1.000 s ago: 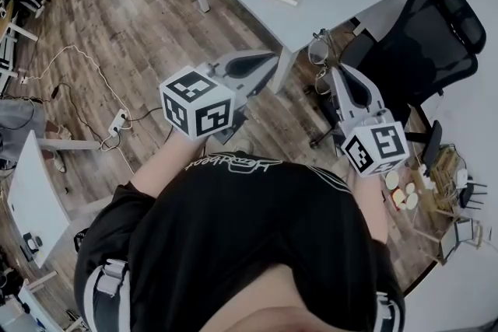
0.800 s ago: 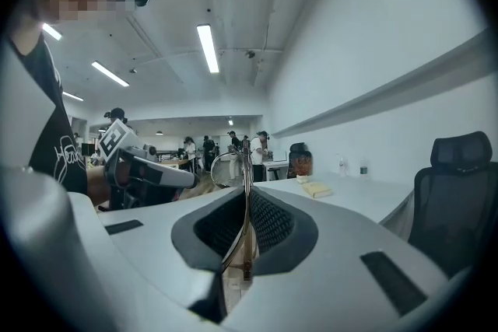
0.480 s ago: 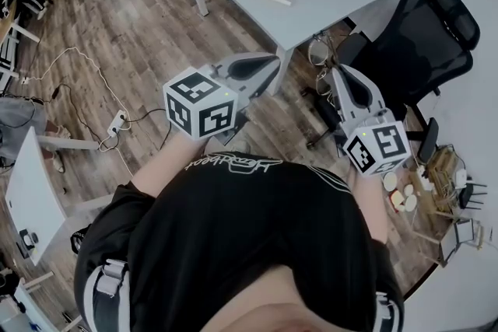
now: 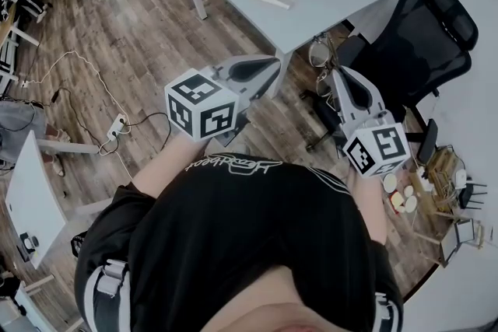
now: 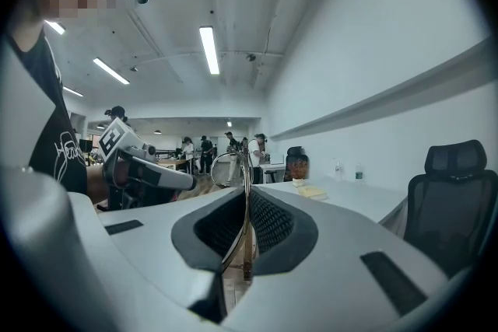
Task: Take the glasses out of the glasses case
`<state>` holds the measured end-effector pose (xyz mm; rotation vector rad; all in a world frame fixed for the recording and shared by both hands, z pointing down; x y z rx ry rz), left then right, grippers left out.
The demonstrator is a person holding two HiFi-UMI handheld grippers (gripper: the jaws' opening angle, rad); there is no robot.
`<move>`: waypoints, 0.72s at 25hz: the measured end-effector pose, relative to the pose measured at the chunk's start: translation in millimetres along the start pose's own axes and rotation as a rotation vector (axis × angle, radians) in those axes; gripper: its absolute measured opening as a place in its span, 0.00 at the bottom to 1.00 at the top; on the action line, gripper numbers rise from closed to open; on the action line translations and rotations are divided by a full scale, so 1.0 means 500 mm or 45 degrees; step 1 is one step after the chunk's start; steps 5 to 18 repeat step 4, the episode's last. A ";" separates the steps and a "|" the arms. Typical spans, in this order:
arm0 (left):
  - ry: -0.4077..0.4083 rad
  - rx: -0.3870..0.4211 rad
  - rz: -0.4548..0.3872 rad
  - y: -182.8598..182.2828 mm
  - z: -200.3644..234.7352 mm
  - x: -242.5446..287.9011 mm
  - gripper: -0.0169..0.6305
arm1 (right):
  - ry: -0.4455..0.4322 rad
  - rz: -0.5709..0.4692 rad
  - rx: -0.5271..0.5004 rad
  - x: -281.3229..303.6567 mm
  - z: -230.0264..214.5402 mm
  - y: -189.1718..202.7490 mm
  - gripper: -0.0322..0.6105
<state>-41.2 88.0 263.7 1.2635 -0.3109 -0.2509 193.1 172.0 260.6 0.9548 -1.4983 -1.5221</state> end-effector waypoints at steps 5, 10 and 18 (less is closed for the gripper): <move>0.001 -0.003 0.004 0.002 0.011 0.008 0.04 | 0.006 0.007 0.009 0.008 -0.008 0.008 0.08; 0.001 -0.003 0.004 0.002 0.011 0.008 0.04 | 0.006 0.007 0.009 0.008 -0.008 0.008 0.08; 0.001 -0.003 0.004 0.002 0.011 0.008 0.04 | 0.006 0.007 0.009 0.008 -0.008 0.008 0.08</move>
Point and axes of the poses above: the fingertips, and each gripper's own axes: x forward along the fingers, z to its left, y out of its underside, the point moved 10 cm from there along -x, backward along the fingers, and after that the axes turned 3 degrees about -z, right-handed, at the moved point
